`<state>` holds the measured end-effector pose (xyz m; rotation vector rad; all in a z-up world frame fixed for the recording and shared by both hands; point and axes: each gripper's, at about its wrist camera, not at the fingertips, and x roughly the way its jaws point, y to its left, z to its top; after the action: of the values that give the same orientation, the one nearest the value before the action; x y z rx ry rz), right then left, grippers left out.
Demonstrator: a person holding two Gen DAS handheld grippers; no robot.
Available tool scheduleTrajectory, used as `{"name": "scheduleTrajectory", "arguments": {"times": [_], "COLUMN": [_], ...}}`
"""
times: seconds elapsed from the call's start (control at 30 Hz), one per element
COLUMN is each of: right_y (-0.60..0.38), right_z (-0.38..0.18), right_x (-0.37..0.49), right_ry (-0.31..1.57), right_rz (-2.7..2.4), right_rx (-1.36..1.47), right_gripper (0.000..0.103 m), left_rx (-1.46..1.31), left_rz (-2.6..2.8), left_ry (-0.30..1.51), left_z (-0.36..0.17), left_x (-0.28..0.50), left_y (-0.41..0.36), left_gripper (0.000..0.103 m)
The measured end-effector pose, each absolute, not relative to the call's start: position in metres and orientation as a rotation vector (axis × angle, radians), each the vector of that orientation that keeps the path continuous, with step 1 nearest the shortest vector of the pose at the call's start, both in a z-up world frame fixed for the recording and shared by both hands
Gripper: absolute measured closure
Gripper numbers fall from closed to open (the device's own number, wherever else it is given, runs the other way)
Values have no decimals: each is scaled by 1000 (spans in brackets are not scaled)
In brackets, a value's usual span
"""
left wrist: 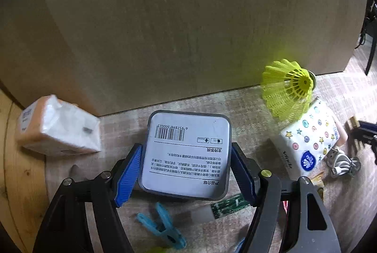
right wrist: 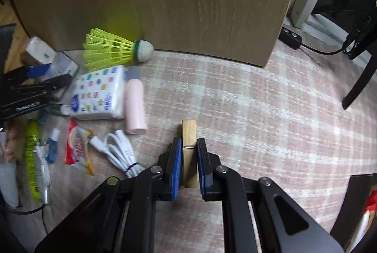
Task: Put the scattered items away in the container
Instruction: 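Grasp the white square box with the left gripper while the right grasps the wooden clothespin, then carry both items to the black box and open both grippers to drop them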
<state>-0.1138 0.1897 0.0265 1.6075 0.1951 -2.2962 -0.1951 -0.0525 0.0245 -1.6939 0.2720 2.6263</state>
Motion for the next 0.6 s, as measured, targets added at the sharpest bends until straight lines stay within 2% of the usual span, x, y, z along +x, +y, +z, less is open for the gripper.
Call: {"name": "scheduleTrajectory", "arguments": {"times": [0.33,0.43,0.5,0.53,0.6], "right_y": [236,234,248,251,280], "right_z": [56,80,104,109,117], "right_x": [-95,-109,-95,-135,-125], "right_ry": [105,80,74,68,34], "right_rz": [-2384,-2432,-2475,-2487,-2522], "right_rx": [1556,1546,1541,1549,1567], "right_gripper": [90,90,90,90,90], "left_rx": [-1615,-1563,-1521,-1507,-1469], "left_rz": [2658,2641,2615,2601,2562], "left_ry": [225,265,280,279,281], "left_z": [76,104,117,123,128], "left_x": [-132,-181,-166,-180,-184], "left_y": [-27,5,32,34,54], "left_gripper": [33,33,33,33,33]}}
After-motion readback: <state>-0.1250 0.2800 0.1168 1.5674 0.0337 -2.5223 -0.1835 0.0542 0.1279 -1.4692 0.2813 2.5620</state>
